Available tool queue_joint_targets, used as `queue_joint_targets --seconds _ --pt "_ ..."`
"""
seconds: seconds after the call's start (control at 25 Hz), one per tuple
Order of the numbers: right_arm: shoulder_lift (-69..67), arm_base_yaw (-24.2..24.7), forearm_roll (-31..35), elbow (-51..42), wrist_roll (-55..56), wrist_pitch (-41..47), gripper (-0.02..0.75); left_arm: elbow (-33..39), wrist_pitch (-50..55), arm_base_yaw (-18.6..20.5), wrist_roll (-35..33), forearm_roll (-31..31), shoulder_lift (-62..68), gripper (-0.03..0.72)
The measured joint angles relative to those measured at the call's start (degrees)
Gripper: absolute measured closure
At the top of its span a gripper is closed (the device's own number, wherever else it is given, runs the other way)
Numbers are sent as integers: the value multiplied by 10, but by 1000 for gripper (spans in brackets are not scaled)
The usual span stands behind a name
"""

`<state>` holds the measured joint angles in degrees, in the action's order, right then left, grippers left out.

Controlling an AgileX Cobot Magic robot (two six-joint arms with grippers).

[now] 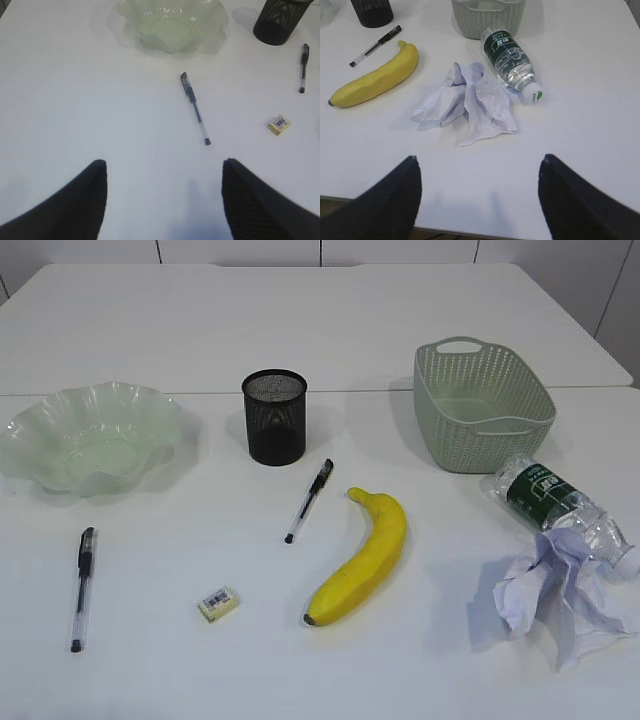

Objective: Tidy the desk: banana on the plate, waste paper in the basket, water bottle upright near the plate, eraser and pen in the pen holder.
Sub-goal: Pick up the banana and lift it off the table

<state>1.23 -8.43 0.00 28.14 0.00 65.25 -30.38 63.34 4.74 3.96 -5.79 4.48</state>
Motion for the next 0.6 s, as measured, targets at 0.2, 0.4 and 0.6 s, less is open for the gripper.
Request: queue_joint_targets --seconds 0.2,0.4,0.6 --pt "0 0 0 0 0 0 199 0 0 0 0 0 0 181" --pt "0 0 0 0 0 0 199 0 0 0 0 0 0 181" --pt "0 0 0 0 0 0 199 0 0 0 0 0 0 181"
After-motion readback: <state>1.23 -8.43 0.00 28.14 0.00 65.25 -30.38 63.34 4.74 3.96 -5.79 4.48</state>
